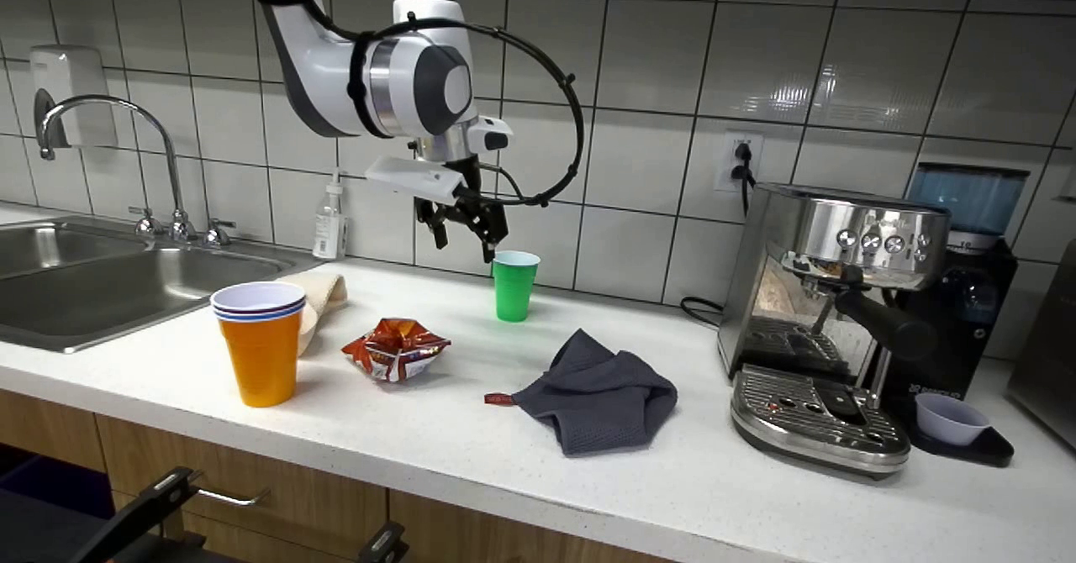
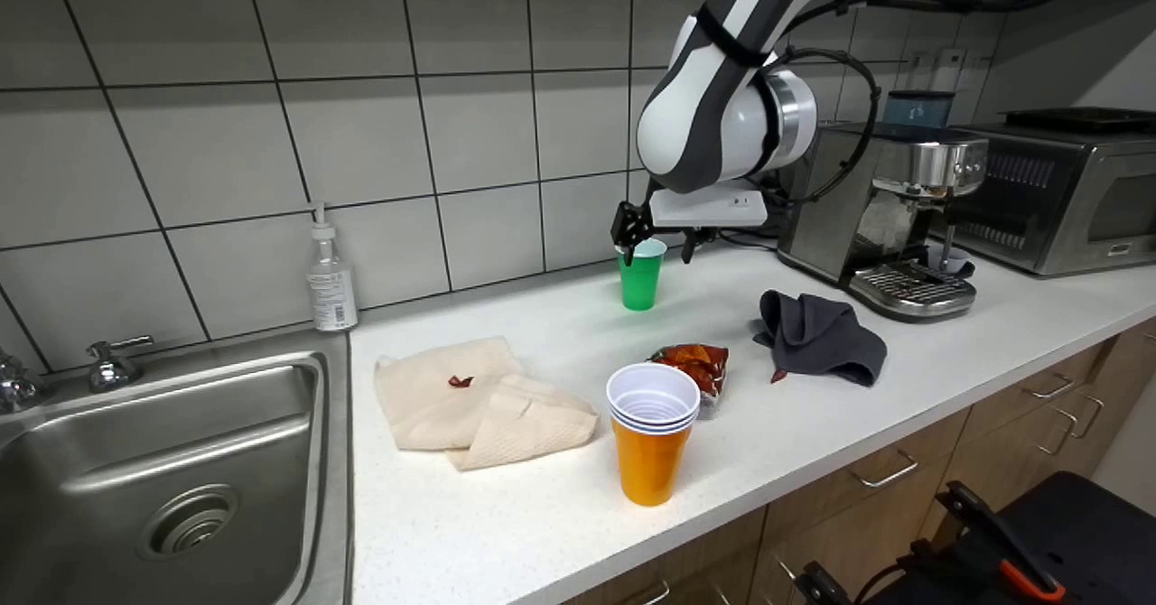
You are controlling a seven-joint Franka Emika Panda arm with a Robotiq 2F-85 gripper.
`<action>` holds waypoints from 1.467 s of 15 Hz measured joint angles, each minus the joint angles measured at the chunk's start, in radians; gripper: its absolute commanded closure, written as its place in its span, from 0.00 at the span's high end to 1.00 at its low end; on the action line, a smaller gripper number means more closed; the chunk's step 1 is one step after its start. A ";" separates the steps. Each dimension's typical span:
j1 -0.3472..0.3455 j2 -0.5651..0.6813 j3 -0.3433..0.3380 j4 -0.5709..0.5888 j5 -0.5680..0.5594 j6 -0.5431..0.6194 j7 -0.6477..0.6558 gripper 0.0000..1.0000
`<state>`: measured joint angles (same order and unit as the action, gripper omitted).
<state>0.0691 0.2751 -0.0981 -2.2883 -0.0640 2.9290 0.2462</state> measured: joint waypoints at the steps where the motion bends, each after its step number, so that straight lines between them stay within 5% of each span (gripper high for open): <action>1: -0.005 0.008 0.002 0.015 0.014 0.000 -0.013 1.00; 22: -0.042 0.225 0.036 0.300 0.061 0.000 -0.094 1.00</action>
<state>0.0273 0.5004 -0.0621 -1.9888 -0.0027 2.9288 0.1520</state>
